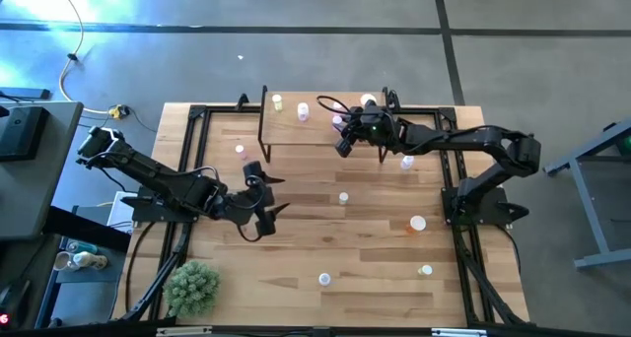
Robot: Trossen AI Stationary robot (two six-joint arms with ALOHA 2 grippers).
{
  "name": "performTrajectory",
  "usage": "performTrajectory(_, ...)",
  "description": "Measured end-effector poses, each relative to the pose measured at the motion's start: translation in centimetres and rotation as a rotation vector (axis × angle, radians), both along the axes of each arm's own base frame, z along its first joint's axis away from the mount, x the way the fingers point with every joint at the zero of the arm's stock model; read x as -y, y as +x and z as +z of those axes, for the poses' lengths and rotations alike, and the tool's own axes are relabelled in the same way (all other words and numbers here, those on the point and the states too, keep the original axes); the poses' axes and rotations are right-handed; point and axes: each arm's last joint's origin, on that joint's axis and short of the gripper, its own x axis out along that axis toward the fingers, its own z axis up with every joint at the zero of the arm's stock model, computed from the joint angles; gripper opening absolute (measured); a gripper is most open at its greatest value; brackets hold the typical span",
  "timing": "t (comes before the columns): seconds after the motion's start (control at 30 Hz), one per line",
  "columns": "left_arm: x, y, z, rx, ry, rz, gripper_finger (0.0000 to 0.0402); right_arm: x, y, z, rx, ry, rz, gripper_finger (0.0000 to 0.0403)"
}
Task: Pick and place medicine bottles onto shelf by color
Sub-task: Put the bottom pink pill bottle aligned with the other pink pill bottle on the shelf, then put the top yellow pill bottle aligned with the other yellow pill bottle on the shelf
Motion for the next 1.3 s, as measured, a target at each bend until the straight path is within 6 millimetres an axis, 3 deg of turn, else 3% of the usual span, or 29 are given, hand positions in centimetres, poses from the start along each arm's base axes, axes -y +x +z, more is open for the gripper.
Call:
performTrajectory(0.63, 0.00, -0.01, -0.01, -0.026, 0.039, -0.025, 0.0289, 0.12, -0.11, 0.00, -0.012, -0.023, -0.057, 0.0152)
performTrajectory(0.97, 0.00, -0.01, -0.01, -0.031, 0.046, -0.030, 0.0289, 0.08, -0.09, 0.05, -0.007, -0.021, -0.048, 0.0198)
performTrajectory(1.3, 0.00, -0.01, -0.01, -0.031, 0.046, -0.030, 0.0289, 0.06, -0.15, 0.75, 0.033, -0.040, -0.040, 0.0202)
